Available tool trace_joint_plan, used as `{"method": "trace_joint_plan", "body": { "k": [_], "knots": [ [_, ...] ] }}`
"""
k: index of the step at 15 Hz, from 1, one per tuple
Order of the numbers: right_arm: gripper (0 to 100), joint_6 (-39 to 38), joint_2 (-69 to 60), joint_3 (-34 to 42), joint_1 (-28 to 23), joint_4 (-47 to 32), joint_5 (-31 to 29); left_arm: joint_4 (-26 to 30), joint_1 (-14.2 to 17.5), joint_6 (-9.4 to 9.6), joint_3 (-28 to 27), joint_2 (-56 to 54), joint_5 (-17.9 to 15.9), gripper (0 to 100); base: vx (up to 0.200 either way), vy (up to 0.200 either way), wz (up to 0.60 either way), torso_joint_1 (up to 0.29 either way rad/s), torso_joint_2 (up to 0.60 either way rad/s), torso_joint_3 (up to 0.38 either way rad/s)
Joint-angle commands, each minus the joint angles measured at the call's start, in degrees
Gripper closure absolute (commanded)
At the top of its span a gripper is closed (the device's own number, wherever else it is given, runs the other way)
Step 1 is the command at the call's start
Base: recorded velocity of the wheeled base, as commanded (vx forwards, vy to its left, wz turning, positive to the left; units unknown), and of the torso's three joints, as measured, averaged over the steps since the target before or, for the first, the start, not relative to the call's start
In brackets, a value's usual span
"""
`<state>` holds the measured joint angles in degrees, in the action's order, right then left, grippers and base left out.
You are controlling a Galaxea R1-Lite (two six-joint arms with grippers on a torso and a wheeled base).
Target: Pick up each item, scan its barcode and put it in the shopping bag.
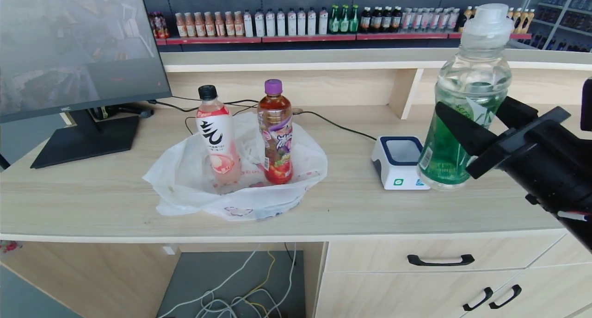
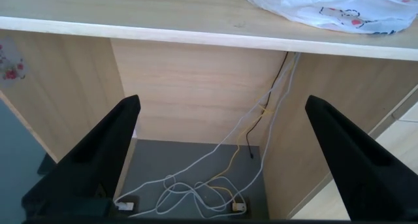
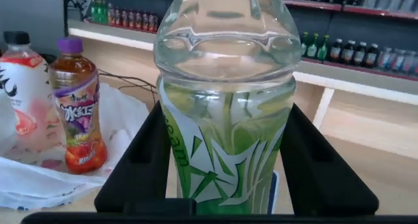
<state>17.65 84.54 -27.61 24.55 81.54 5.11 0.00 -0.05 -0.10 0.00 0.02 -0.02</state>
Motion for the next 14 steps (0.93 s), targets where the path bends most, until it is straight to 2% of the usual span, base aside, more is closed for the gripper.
{"method": "trace_joint_plan", "body": {
  "k": [1, 3, 9, 14],
  "knots": [
    [100, 8.01, 0.71, -4.03, -4.07, -4.20, 7.11, 0.00, 0.05, 0.01, 0.00, -0.02, 0.02, 0, 0.000, 0.000, 0.00, 0.000, 0.00, 0.000],
    [100, 14.25, 0.62, -5.96, -4.60, -6.75, 11.50, 0.00, 0.05, 0.01, 0.00, -0.02, 0.02, 0, 0.000, 0.000, 0.00, 0.000, 0.00, 0.000],
    [100, 42.38, 6.25, -11.94, -4.25, -7.10, 25.04, 0.00, 0.05, 0.01, 0.00, -0.02, 0.02, 0, 0.000, 0.000, 0.00, 0.000, 0.00, 0.000],
    [100, 55.56, 11.79, -10.62, -4.60, -4.99, 31.81, 0.00, 0.05, 0.01, 0.00, -0.02, 0.02, 0, 0.000, 0.000, 0.00, 0.000, 0.00, 0.000]
  ]
}}
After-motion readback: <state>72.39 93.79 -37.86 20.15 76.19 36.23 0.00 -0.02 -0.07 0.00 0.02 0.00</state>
